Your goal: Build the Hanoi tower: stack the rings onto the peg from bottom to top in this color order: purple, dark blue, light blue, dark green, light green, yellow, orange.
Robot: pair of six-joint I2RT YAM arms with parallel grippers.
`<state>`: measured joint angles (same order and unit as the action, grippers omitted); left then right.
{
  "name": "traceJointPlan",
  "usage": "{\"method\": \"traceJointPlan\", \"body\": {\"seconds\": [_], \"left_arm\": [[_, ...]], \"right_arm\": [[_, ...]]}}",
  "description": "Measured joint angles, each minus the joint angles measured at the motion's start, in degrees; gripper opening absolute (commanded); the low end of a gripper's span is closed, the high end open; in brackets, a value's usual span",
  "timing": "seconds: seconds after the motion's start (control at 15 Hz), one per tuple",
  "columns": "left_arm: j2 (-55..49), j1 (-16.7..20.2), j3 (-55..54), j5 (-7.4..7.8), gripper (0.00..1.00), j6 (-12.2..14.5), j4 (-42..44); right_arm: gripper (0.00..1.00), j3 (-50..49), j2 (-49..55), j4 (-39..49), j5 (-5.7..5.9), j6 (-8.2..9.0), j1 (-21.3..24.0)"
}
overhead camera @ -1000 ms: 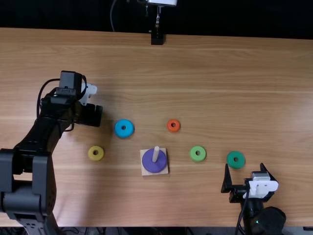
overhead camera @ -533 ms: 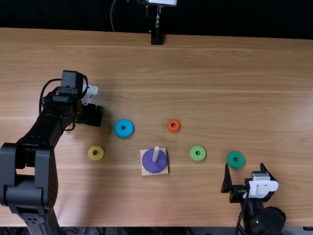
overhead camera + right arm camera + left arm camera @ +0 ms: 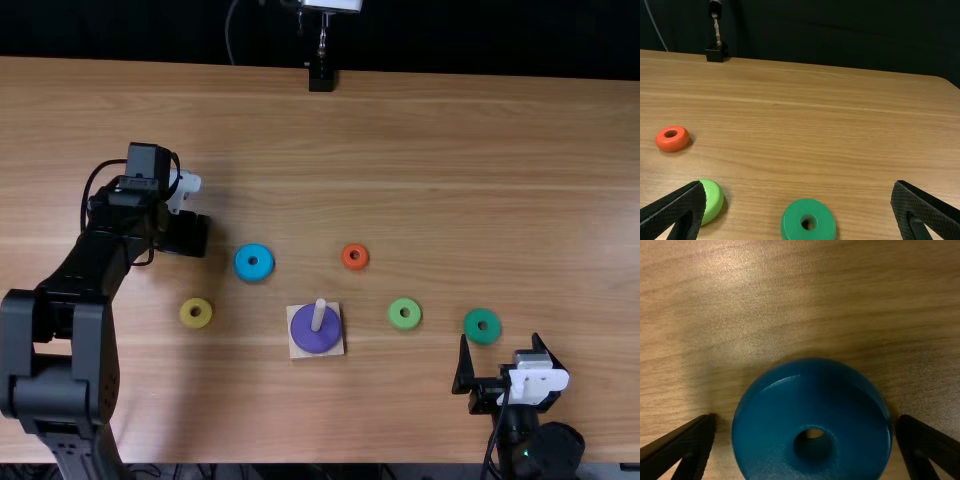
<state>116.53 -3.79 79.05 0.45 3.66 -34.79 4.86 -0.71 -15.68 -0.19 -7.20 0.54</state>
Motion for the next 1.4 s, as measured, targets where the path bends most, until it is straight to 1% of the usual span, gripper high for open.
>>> {"method": "traceJointPlan", "body": {"seconds": [0.07,0.13,0.6,0.73,0.8,0.93,1.0,1.07,1.13,1.2,1.27,1.33,1.4], "left_arm": [[0.0,0.0,0.1,0.0,0.15,0.2,0.1],[0.0,0.0,0.1,0.04,0.0,0.6,0.1],[0.0,-1.1,1.0,0.02,0.0,0.7,-0.9],[-1.8,-1.3,2.5,0.02,0.0,0.7,-1.2],[-4.1,-1.5,2.9,0.0,0.0,0.6,-3.5],[-8.9,-2.4,5.2,0.04,0.0,0.6,-11.4],[-10.9,-3.2,6.4,0.11,0.0,0.6,-14.7],[-13.0,-4.3,7.1,0.48,0.0,0.6,-17.4],[-15.1,-5.4,7.3,1.88,0.0,0.6,-20.1],[-16.6,-6.1,7.3,3.91,0.0,0.6,-22.4],[-18.3,-6.9,7.3,6.47,0.0,0.5,-23.5],[-19.9,-7.7,7.3,8.46,0.0,0.0,-23.6],[-21.7,-8.9,7.3,9.86,0.0,-1.0,-23.6]], "right_arm": [[1.0,0.0,0.0,0.0,0.0,0.02,0.0],[1.0,0.0,0.0,0.0,0.0,0.02,0.0],[1.0,0.0,0.0,0.0,0.0,0.0,0.0],[1.0,0.0,0.0,0.0,0.0,0.0,0.0],[1.0,0.0,0.0,0.0,0.02,0.0,0.0],[1.0,0.0,0.0,0.0,0.0,0.02,0.0],[1.0,0.0,0.0,0.0,0.02,0.0,0.0],[1.0,0.0,0.0,0.1,0.0,0.0,0.0],[1.0,0.0,0.0,0.0,0.0,0.02,0.0],[1.0,0.0,0.0,0.1,0.0,-0.02,0.0],[1.0,0.0,0.0,0.0,0.0,-0.02,0.0],[1.0,0.0,0.0,0.0,-0.02,0.02,0.0],[1.0,0.0,0.0,0.0,0.02,0.02,0.0]]}}
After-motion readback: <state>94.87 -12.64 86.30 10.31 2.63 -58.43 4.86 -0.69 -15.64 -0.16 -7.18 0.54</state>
